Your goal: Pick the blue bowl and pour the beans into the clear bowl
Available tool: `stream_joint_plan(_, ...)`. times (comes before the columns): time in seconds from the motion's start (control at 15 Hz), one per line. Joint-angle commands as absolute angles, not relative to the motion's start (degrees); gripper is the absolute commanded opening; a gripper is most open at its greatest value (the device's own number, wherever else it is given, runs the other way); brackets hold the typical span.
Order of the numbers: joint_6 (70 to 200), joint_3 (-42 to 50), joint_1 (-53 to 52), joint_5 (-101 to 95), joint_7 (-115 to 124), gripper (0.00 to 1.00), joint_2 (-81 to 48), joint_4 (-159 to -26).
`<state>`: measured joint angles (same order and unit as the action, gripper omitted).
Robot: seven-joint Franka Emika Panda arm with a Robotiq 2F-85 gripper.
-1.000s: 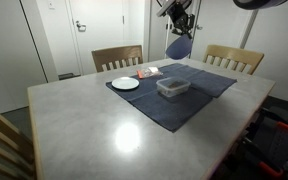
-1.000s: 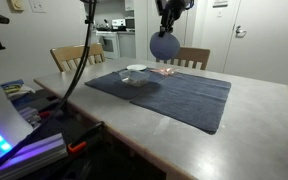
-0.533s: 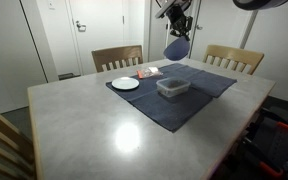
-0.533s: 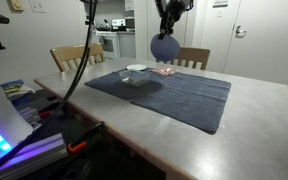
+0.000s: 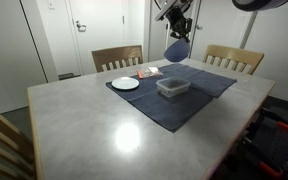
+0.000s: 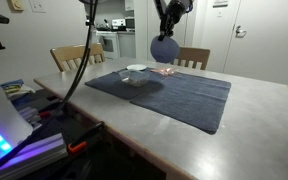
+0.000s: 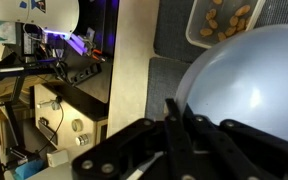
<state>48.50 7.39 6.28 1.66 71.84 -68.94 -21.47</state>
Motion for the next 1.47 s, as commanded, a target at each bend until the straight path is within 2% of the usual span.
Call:
stream_joint_plan(0.0,50.3,5.8,7.9,3.6,75.4,0.01,-70.9,-21.1)
stream_joint_plan(0.47,50.9,5.4,12.1,6.0,83.0,0.01,-72.7,-19.0)
stream_joint_plan(0.67,54.1,4.9,13.9,6.1,87.1,0.01,-70.2,-22.2)
stream_joint_plan(1.4,63.3,4.5,13.7,5.5,100.3,0.01,-74.8,-20.8)
